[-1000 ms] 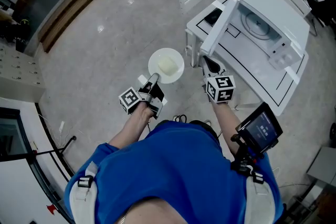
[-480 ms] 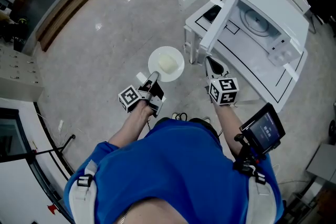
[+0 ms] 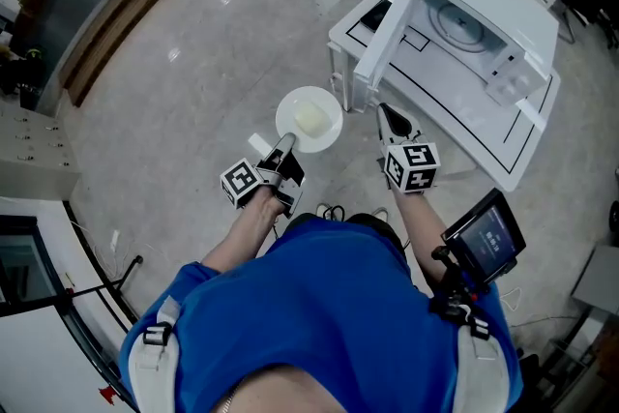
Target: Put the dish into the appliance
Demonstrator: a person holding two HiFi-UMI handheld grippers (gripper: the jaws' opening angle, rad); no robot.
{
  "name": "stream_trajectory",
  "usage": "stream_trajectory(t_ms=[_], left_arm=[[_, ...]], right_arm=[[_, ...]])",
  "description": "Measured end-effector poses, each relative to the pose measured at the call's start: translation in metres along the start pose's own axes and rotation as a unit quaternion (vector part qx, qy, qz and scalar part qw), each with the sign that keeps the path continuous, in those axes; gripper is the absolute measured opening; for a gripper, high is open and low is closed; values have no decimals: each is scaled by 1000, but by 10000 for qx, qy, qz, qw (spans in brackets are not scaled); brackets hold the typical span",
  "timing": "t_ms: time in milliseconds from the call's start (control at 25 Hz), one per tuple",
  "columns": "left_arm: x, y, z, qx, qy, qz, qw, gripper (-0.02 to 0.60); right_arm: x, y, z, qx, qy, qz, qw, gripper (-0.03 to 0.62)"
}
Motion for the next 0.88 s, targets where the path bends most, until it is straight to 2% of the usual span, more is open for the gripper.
stream_trajectory(t_ms=[240, 600, 880], left_arm=[[6, -1, -1, 69, 65, -75, 9999, 15], [5, -6, -2, -44, 65, -155, 9998, 17], [9, -10, -2, -91, -76, -313, 9994, 17]], right_arm=[[-2, -1, 6, 9, -87, 26, 10000, 2], [-8, 2, 6, 23, -183, 65, 9998, 3], [-13, -1, 6, 54, -304, 68, 9995, 2]])
Point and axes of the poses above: the fingertips, and each gripper's own axes: x forward along the fingers, z to its right, y out of its top, the point moved 7 cm from there along -x, backward along the fingers, and after that the axes turned 4 degrees about x, right-handed, at the moved point
